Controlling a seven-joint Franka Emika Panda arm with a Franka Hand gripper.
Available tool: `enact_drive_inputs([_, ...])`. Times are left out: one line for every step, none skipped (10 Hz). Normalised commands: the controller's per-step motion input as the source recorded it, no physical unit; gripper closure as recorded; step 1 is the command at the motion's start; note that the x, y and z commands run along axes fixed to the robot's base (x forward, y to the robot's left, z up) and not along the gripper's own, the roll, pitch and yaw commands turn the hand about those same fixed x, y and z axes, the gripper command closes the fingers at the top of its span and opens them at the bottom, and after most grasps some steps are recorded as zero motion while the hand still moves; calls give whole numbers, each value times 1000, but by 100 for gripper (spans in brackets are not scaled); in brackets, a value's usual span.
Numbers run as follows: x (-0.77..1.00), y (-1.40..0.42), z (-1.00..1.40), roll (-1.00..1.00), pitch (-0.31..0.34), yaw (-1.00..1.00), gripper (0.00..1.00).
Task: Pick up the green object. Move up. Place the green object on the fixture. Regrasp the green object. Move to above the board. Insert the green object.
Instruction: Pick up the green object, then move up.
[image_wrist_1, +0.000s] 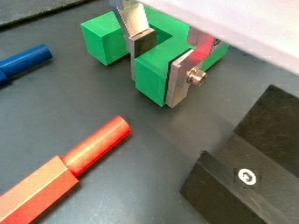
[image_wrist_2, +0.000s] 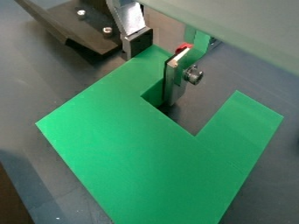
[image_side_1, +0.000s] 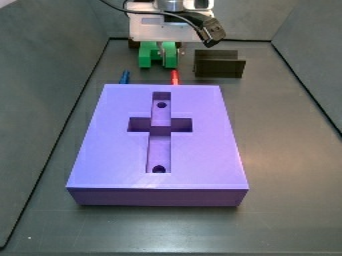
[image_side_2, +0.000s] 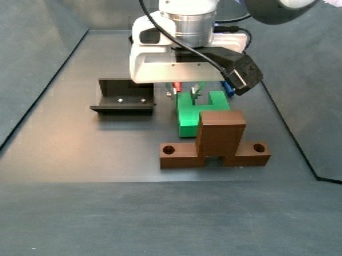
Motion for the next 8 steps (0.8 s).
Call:
enact_drive_inputs([0,0,0,0,0,0,100])
enact_drive_inputs([0,0,0,0,0,0,100])
enact_drive_inputs([0,0,0,0,0,0,100])
enact_drive_inputs([0,0,0,0,0,0,100])
enact_drive_inputs([0,0,0,0,0,0,100])
enact_drive_inputs([0,0,0,0,0,0,100])
enact_drive_inputs([0,0,833,0,0,0,100])
enact_drive_inputs([26,49,767,11,-28,-21,100])
